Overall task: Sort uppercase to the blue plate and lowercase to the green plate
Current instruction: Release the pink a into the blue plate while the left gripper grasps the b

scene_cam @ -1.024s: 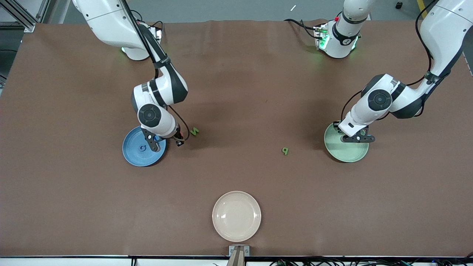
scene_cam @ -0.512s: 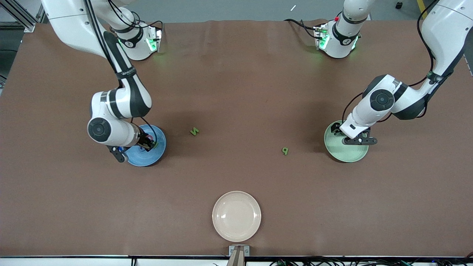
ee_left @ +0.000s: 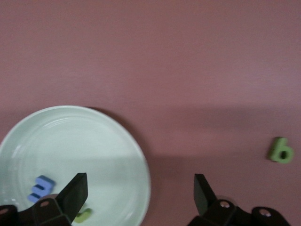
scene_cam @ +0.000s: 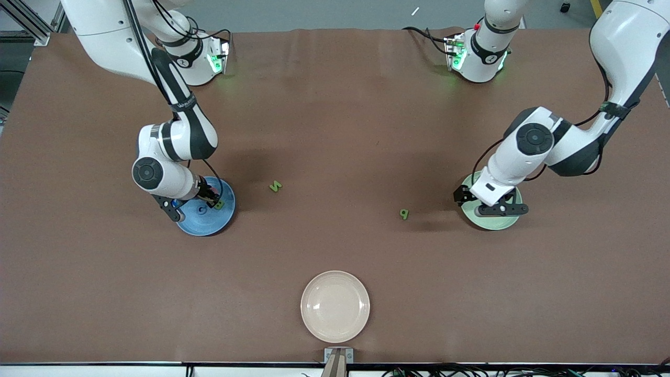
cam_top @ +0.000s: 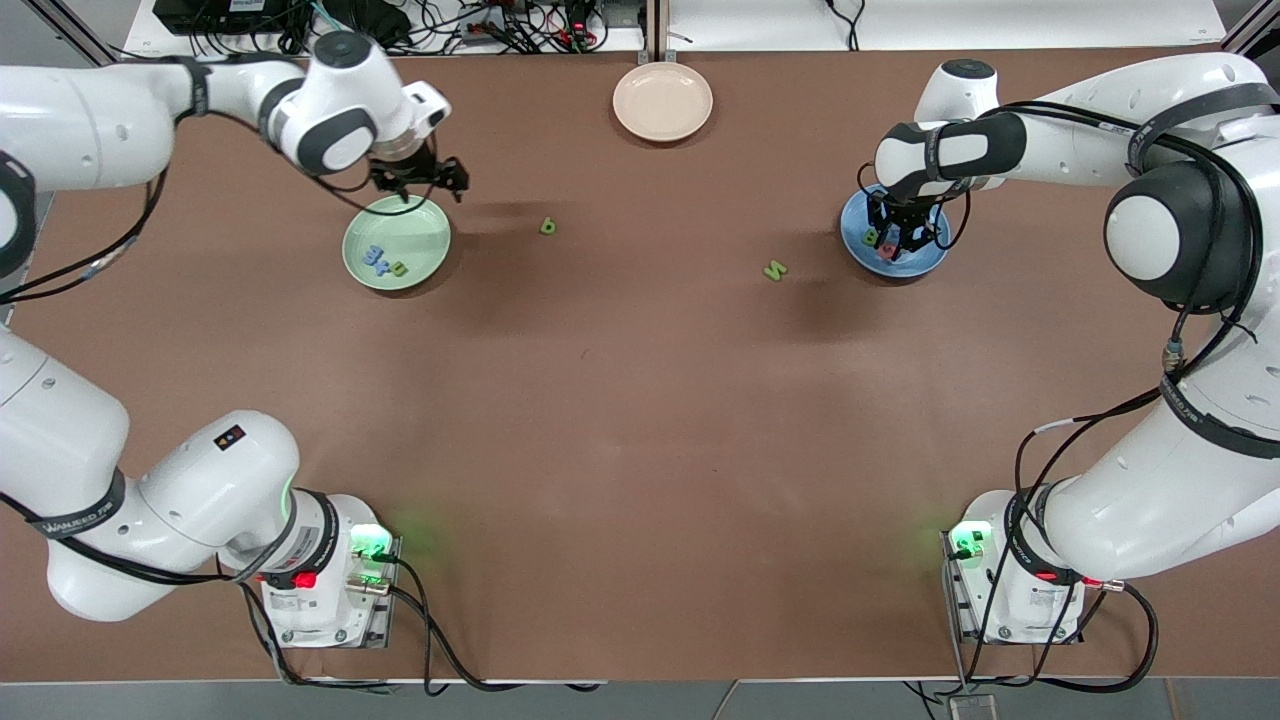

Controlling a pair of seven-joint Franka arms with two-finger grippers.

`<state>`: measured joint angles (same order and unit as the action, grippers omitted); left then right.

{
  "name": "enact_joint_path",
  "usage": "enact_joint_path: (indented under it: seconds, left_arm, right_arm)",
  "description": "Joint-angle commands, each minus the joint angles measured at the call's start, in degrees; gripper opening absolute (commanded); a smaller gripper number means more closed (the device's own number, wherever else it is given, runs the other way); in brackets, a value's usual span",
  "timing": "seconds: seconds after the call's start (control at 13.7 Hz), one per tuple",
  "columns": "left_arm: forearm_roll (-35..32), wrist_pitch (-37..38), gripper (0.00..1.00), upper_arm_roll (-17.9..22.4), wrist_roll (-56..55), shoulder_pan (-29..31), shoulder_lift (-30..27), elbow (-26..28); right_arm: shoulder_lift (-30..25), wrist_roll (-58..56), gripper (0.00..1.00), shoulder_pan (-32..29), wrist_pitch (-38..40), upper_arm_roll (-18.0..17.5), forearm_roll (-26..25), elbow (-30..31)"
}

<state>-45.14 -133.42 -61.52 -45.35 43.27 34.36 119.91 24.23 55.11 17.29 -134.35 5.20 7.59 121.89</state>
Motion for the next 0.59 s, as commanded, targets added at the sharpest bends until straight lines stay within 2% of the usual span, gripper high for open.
enact_joint_path:
  seconds: [0.0, 0.07, 0.15, 0.29, 0.37, 0.51]
  left_arm:
    - [0.4, 2.8, 0.99, 4.0, -0.7, -9.7, 5.0, -7.8]
    - [0.5, 2.8, 0.99, 6.3, -0.7, -13.9, 5.1, -9.4]
    - [0.6, 2.8, 0.99, 8.7, -0.7, -17.7, 5.6, -10.6]
    - [1.6, 2.8, 0.99, 12.9, -0.8, -24.2, 6.4, -11.8]
    - [1.8, 2.8, 0.99, 14.3, -0.8, -26.7, 6.5, -12.2]
    - [1.8, 2.8, 0.98, 14.9, -0.7, -28.2, 8.3, -12.9]
  right_arm:
    - [-2.1, -0.8, 0.57, -1.2, -0.1, -0.3, 0.0, 1.7]
    - [-2.3, -0.8, 0.98, -1.3, 0.1, -0.3, 0.0, 1.6]
    - [-2.6, -1.1, 1.00, -1.4, 0.4, -0.3, 0.0, 1.6]
    - [-3.8, -0.7, 1.00, -1.0, 6.2, -0.4, 0.1, -1.4]
    - [-4.2, -0.1, 1.00, -0.7, 10.1, -0.6, 0.4, -4.2]
    - [-4.4, 4.4, 1.00, 1.6, 13.4, -1.2, 0.6, -7.4]
